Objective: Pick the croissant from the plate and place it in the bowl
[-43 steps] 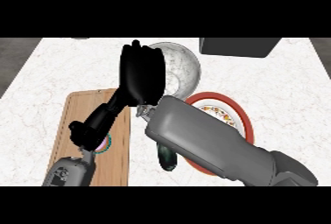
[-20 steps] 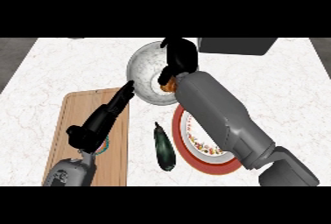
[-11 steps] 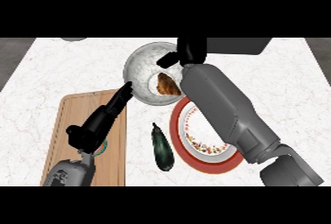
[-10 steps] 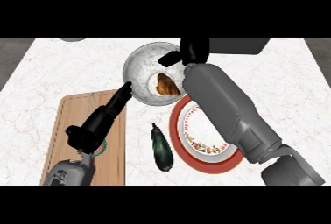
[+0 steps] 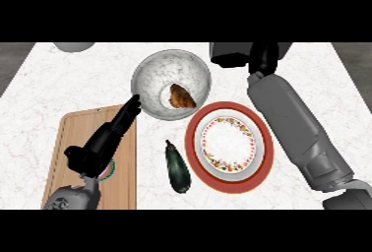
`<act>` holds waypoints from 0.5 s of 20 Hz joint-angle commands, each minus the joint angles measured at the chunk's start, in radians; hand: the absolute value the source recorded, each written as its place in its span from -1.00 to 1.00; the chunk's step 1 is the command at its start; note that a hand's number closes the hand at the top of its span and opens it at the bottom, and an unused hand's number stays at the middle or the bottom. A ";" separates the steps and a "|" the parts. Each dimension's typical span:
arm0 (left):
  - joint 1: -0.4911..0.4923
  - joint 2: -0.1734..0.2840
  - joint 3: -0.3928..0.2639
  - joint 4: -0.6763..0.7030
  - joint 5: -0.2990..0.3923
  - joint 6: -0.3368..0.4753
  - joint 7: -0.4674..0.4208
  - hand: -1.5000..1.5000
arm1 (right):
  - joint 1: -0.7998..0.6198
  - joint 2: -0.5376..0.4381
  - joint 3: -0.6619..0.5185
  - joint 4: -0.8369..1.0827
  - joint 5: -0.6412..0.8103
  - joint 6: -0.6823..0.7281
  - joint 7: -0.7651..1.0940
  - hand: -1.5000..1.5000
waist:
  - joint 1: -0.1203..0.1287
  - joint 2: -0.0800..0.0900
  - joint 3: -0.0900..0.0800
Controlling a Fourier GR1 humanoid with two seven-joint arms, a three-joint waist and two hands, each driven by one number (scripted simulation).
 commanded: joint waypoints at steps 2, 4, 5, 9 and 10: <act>0.028 0.009 0.013 0.013 0.003 -0.010 -0.023 0.00 | 0.177 -0.109 -0.089 -0.175 -0.099 0.053 -0.111 -1.00 | -0.013 -0.002 0.000; -0.010 -0.009 0.004 -0.006 -0.008 0.015 0.041 0.00 | 0.292 -0.138 -0.089 -0.274 -0.118 0.082 -0.153 -1.00 | -0.022 -0.006 0.000; 0.028 -0.015 -0.010 -0.023 -0.015 0.014 -0.001 0.00 | 0.325 -0.179 -0.100 -0.301 -0.138 0.142 -0.142 -1.00 | -0.018 -0.005 0.000; 0.093 -0.022 -0.044 -0.125 -0.026 0.017 0.031 0.00 | 0.454 -0.227 -0.124 -0.471 -0.194 0.232 -0.145 -1.00 | -0.006 -0.005 0.000; 0.021 -0.008 0.002 -0.057 0.004 -0.003 0.037 0.00 | 0.465 -0.268 -0.152 -0.441 -0.230 0.312 -0.206 -1.00 | -0.006 -0.001 0.000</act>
